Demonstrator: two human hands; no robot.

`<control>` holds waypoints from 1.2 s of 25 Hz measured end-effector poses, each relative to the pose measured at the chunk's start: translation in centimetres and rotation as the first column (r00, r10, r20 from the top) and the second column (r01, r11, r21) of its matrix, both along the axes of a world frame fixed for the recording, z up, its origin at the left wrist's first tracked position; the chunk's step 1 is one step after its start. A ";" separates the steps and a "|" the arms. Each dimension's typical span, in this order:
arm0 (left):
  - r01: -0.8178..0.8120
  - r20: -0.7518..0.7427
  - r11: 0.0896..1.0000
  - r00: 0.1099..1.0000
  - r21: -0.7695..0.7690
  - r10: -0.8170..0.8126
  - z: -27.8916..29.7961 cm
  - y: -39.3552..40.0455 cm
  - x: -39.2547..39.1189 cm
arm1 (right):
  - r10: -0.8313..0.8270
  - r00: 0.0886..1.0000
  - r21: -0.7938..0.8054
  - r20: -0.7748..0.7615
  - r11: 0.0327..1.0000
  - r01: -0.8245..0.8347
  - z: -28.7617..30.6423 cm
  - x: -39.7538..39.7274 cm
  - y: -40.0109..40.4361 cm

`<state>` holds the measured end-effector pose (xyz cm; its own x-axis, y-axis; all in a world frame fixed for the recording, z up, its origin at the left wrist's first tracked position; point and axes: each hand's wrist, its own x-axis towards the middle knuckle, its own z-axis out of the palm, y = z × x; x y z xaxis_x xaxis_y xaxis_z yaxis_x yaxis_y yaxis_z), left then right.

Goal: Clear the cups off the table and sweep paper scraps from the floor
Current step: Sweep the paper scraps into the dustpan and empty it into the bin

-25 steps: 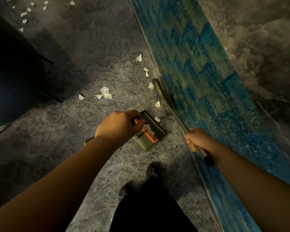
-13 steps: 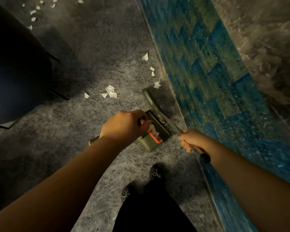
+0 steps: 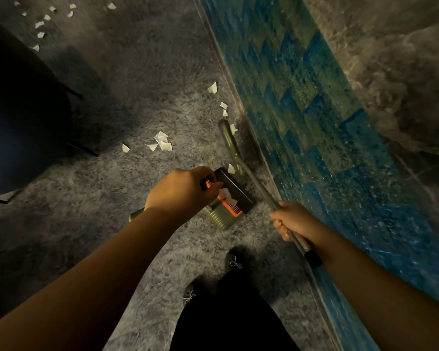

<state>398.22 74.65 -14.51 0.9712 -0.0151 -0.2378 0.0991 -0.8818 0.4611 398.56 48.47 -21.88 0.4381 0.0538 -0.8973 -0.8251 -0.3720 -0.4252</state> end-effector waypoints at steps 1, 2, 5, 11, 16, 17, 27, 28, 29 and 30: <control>0.001 0.000 1.000 1.000 -0.002 -0.001 0.0 0.0 -0.1 | 0.026 1.000 -0.032 0.013 0.999 -0.025 -0.5 0.7 0.3; 0.004 0.001 1.000 1.000 -0.004 -0.004 0.0 0.0 -0.2 | 0.044 0.999 -0.057 0.015 0.997 -0.043 -1.0 1.4 0.6; 0.018 0.008 1.000 1.000 -0.005 -0.018 0.1 0.0 -0.1 | 0.032 0.998 -0.048 -0.057 0.998 -0.035 -2.5 2.6 1.6; 0.015 -0.024 1.000 1.000 0.018 -0.015 0.3 0.1 0.0 | 0.016 0.992 0.070 -0.124 0.998 -0.007 -0.8 0.0 2.6; 0.010 -0.012 1.000 1.000 -0.001 -0.010 0.2 0.2 0.1 | 0.009 0.998 0.109 -0.055 0.994 -0.003 1.4 0.2 2.2; 0.010 -0.007 1.000 1.000 -0.009 -0.010 0.2 0.2 0.2 | 0.022 0.999 0.090 -0.034 0.996 -0.018 1.4 0.8 2.2; 0.002 -0.005 0.999 1.000 0.033 -0.002 -0.2 0.6 0.3 | 0.017 0.984 0.018 -0.180 1.000 -0.014 -2.2 2.7 3.0; -0.001 -0.017 0.999 1.000 0.034 0.002 -0.2 0.6 0.2 | 0.042 0.986 0.008 -0.161 0.999 -0.042 -2.1 1.7 2.7; 0.000 -0.032 1.000 0.999 0.028 0.001 -0.1 0.6 0.0 | 0.070 0.989 0.003 -0.134 0.998 -0.070 -1.7 0.8 2.3; 0.008 -0.057 1.000 0.998 0.016 -0.007 0.0 0.6 0.0 | 0.084 0.990 0.010 -0.111 0.997 -0.083 -1.3 -0.1 2.0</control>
<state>398.20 75.22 -14.53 0.9560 -0.0185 -0.2926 0.1177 -0.8899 0.4407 398.48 50.46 -23.16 0.3297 0.0906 -0.9397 -0.8335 -0.4395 -0.3348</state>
